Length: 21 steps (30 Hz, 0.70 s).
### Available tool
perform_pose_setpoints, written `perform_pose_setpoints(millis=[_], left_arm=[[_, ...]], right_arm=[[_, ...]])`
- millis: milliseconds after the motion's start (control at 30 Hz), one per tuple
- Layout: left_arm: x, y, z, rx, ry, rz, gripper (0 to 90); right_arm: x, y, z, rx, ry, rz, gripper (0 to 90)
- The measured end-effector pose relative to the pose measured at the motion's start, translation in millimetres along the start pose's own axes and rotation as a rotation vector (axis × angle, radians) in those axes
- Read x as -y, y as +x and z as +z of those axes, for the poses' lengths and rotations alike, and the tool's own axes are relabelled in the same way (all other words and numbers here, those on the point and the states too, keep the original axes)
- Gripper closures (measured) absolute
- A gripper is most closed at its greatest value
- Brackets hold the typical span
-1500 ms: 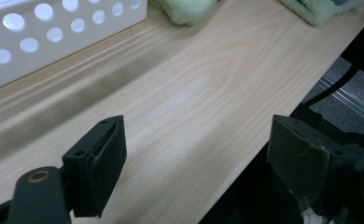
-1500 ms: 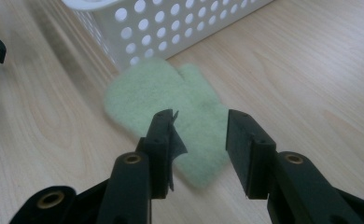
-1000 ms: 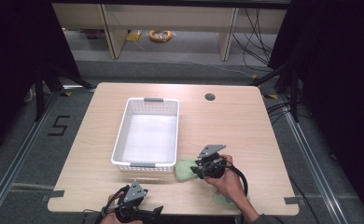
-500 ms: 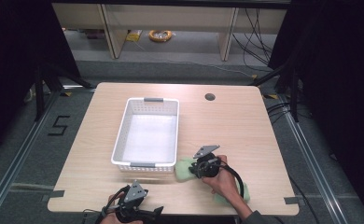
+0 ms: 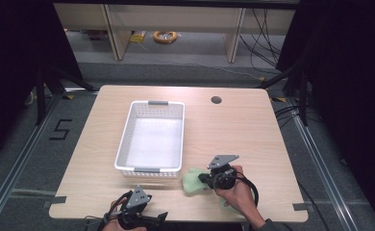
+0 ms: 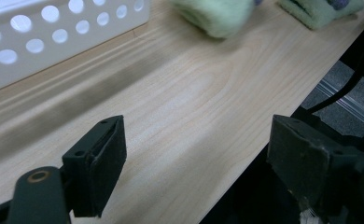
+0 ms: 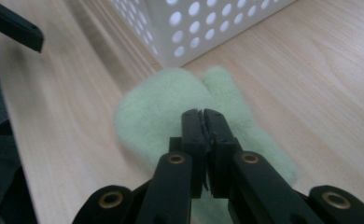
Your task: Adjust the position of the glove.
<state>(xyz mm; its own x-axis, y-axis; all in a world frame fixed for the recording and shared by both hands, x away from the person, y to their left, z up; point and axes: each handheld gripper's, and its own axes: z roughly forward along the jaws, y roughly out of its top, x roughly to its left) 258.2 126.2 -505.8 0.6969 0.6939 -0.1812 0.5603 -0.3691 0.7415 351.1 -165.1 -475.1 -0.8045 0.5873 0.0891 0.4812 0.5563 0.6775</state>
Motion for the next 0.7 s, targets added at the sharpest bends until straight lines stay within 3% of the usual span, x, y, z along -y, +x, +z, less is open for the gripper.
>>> perform_pose_setpoints(millis=[100, 133, 233, 433, 467, 500, 567, 700], left_arm=[[-0.4, 1.4, -0.7, 0.001, 0.032, 0.005, 19.0], [-0.1, -0.1, 0.3, 0.012, 0.016, -0.015, 19.0], [-0.1, 0.5, 0.7, -0.003, 0.0, -0.001, 19.1], [-0.1, 0.2, 0.1, 0.011, 0.019, -0.014, 19.0], [-0.2, 0.4, 0.0, 0.01, 0.02, -0.013, 19.0], [-0.2, 0.2, 0.1, 0.011, 0.019, -0.014, 19.0], [-0.1, 0.2, 0.2, 0.011, 0.019, -0.013, 19.0], [0.2, -0.1, 0.9, -0.002, 0.003, 0.004, 19.0]], right_arm=[[5.8, 5.8, -9.7, -0.028, -0.044, 0.028, 88.2], [5.8, 5.8, -9.7, -0.028, -0.044, 0.028, 88.2], [11.1, 12.5, -12.0, -0.033, -0.049, 0.048, 88.2], [19.8, 20.3, -11.2, -0.047, -0.022, 0.065, 88.0], [22.8, 24.5, -8.1, -0.053, -0.032, 0.1, 87.8], [23.2, 22.9, -8.8, -0.059, -0.016, 0.071, 87.7], [24.7, 24.3, -6.5, -0.055, -0.027, 0.08, 87.6], [29.0, 26.4, -4.8, -0.047, 0.008, 0.091, 84.7]])
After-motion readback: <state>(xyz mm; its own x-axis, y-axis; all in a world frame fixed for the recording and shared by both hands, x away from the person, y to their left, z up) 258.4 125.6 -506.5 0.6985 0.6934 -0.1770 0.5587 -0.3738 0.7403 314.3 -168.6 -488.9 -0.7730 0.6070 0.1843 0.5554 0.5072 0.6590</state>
